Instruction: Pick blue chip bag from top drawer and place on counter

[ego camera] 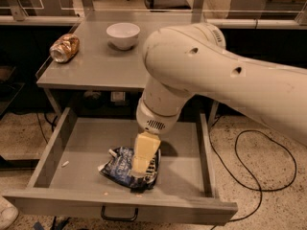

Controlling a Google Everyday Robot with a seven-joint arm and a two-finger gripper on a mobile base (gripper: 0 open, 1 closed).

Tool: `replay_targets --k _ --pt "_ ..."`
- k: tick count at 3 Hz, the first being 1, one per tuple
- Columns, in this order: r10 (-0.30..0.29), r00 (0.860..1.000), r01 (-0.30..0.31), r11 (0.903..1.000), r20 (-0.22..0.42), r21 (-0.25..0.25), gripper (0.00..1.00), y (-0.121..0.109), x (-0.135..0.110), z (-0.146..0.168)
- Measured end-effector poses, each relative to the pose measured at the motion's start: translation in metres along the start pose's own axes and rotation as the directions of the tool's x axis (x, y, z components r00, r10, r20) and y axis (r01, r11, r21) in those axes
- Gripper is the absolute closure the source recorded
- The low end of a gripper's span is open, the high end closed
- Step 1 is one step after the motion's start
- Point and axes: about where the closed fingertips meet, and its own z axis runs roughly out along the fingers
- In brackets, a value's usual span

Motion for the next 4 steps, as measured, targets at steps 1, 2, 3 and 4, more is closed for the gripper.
replay_targets --k 1,2,3,4 --pt "0.000 1.000 0.000 1.0000 0.000 0.000 0.00 0.000 0.000 0.000" --pt "0.011 1.000 -0.011 0.9998 0.007 -0.018 0.00 0.004 0.001 0.012" --pt "0.024 0.999 -0.025 0.9995 -0.023 -0.018 0.00 -0.002 -0.004 0.049" --pt "0.027 0.999 -0.027 0.9996 -0.043 -0.008 0.00 -0.029 -0.016 0.076"
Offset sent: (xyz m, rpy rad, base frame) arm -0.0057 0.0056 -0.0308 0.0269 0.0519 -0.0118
